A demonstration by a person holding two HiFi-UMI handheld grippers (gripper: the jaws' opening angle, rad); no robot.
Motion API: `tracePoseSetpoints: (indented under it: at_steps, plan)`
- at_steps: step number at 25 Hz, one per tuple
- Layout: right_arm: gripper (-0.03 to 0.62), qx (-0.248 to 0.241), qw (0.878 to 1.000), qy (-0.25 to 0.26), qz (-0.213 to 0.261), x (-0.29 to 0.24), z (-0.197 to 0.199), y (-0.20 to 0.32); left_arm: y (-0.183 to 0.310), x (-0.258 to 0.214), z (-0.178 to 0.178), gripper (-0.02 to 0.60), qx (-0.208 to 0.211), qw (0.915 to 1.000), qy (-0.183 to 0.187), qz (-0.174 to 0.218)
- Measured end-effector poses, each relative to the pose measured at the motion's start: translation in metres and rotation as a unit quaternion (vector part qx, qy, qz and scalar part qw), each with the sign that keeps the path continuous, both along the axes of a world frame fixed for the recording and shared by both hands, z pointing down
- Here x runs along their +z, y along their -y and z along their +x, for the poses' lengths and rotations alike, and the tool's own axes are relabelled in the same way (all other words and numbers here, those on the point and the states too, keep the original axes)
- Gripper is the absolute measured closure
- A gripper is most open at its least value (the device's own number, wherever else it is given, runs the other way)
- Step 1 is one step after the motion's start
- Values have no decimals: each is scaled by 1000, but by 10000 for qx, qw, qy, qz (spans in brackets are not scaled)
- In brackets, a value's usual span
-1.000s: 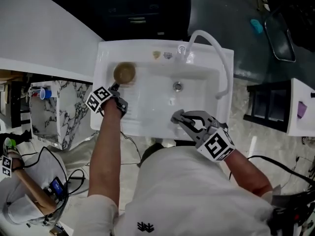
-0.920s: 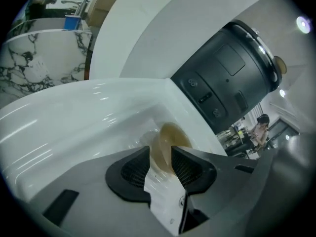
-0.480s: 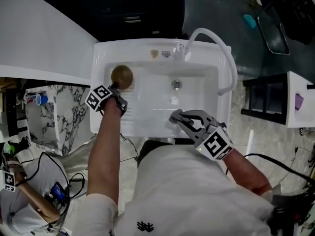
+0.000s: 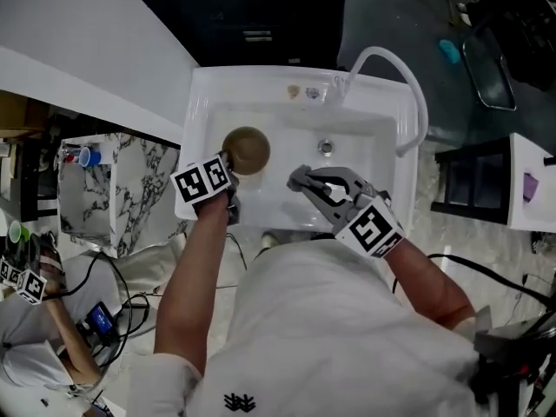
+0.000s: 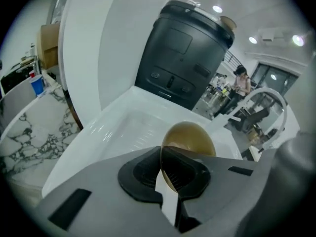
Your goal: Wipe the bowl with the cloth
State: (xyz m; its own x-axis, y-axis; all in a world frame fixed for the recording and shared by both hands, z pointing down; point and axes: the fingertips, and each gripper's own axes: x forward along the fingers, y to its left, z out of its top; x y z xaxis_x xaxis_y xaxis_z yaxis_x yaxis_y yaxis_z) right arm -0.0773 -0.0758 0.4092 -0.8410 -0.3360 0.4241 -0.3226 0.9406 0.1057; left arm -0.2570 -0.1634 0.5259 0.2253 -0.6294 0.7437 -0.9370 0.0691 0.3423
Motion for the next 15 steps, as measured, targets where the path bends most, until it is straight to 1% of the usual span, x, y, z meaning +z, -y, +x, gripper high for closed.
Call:
tracePoseSetpoints:
  at_steps: [4, 6, 12, 15]
  plan:
    - [551, -175, 9996, 28, 221, -10, -25, 0, -31, -20, 18, 561, 512, 9986, 56, -72]
    - [551, -308, 9989, -43, 360, -13, -36, -2, -45, -28, 28, 561, 741, 9972, 94, -76]
    - [551, -789, 9907, -659, 894, 6, -59, -11, -67, -45, 54, 561, 1154, 9928, 318, 19]
    - [551, -989, 9812, -1054, 1279, 19, -70, -15, -76, -47, 65, 561, 1399, 9888, 513, -8]
